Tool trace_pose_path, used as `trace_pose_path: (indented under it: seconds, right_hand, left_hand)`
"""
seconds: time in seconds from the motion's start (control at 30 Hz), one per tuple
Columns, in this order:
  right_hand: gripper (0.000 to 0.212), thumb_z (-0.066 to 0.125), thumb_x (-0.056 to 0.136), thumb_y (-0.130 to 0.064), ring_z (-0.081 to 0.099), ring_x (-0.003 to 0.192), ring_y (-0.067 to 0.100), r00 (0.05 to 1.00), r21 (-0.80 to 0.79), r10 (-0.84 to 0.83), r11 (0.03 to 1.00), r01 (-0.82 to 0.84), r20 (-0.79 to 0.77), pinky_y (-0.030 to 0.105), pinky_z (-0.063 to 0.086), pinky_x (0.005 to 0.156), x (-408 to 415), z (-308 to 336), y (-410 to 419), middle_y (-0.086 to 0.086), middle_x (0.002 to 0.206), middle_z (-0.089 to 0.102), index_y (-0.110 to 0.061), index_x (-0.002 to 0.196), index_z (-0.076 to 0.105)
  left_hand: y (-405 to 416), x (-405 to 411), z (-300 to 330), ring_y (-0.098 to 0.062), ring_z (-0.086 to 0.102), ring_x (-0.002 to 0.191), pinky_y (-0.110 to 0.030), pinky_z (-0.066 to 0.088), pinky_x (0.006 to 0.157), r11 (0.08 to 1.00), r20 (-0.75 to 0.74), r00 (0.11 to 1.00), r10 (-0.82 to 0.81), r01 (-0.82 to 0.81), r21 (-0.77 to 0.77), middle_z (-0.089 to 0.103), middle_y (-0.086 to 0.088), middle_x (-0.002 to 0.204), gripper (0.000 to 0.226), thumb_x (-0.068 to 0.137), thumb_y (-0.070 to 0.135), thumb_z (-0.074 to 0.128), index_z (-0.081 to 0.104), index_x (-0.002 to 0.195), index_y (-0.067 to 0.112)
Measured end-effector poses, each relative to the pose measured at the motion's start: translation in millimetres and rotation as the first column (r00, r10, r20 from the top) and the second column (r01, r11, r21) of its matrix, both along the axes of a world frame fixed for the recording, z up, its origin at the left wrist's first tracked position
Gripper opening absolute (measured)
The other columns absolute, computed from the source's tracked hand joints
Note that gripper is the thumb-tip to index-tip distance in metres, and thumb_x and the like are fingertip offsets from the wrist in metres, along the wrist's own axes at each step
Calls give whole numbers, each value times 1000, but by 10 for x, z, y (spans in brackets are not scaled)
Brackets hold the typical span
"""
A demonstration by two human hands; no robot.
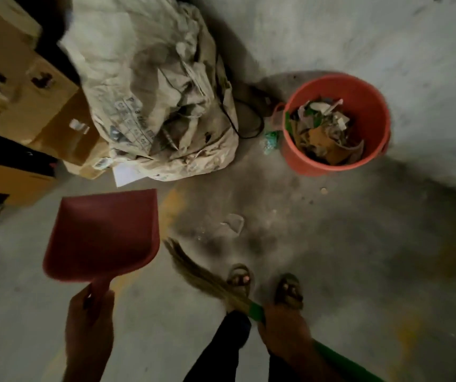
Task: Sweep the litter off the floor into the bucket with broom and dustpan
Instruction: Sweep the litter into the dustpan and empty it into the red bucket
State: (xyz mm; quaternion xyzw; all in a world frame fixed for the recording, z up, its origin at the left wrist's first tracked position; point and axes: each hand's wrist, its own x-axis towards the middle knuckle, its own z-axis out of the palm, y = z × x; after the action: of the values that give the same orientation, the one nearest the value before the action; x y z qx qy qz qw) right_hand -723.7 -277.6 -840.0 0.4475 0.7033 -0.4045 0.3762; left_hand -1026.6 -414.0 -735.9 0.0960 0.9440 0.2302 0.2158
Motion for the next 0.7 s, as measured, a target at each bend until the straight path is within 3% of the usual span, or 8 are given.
trace_pose_path:
  seconds: [0.07,0.13,0.23,0.3,0.37,0.47,0.7]
  right_hand:
    - [38,41,99,-46,61,111,24,1000,12,-12,1000,12,22,34,47,91,-141,-427,110,3,117,62,-20,124,53]
    - [36,40,99,-46,62,108,23,995,36,-87,996,86,49,34,48,87,-85,-836,204,2,112,63,-20,120,54]
    - [51,40,97,-50,58,118,27,946,54,-295,955,290,133,38,48,94,223,-1234,303,6,131,57,-22,140,44]
    - [55,40,96,-53,63,108,26,913,66,-372,928,367,167,39,52,90,512,-1232,301,6,125,61,-23,142,39]
    - [42,40,96,-54,67,86,20,876,103,-454,891,443,162,37,56,78,851,-1162,285,-1,100,66,-27,126,46]
    - [21,42,99,-48,64,63,12,837,86,-528,849,521,144,28,55,58,1313,-956,282,-1,79,64,-31,110,47]
    - [34,62,90,-49,68,67,7,736,6,-659,746,666,154,16,53,63,2132,-568,150,-4,86,69,-34,118,50]
  left_hand:
    - [95,122,-323,-18,56,58,-23,45,56,1000,3,1000,-8,8,-1,61,-20,74,17,92,20,64,63,107,10]
    - [133,317,-674,-16,60,58,-24,46,58,998,68,996,-55,57,-35,63,-18,72,26,89,23,69,65,109,7]
    - [280,500,-1091,-3,58,50,-15,42,48,996,163,983,-87,85,20,63,-14,68,34,82,28,71,66,111,11]
    - [327,612,-1237,-11,59,60,-24,42,54,990,198,970,-143,143,10,64,-17,74,32,85,30,69,66,115,17]
    - [381,736,-1334,-22,57,67,-29,37,58,983,259,949,-179,186,-3,61,-13,76,38,86,40,66,64,120,23]
    - [553,897,-1360,-16,56,80,-32,38,66,984,296,940,-169,176,5,65,-6,94,39,90,28,67,61,127,18]
    - [909,1209,-1330,-27,57,97,-36,38,81,988,342,929,-142,156,-15,59,-3,103,46,88,23,69,54,131,16]
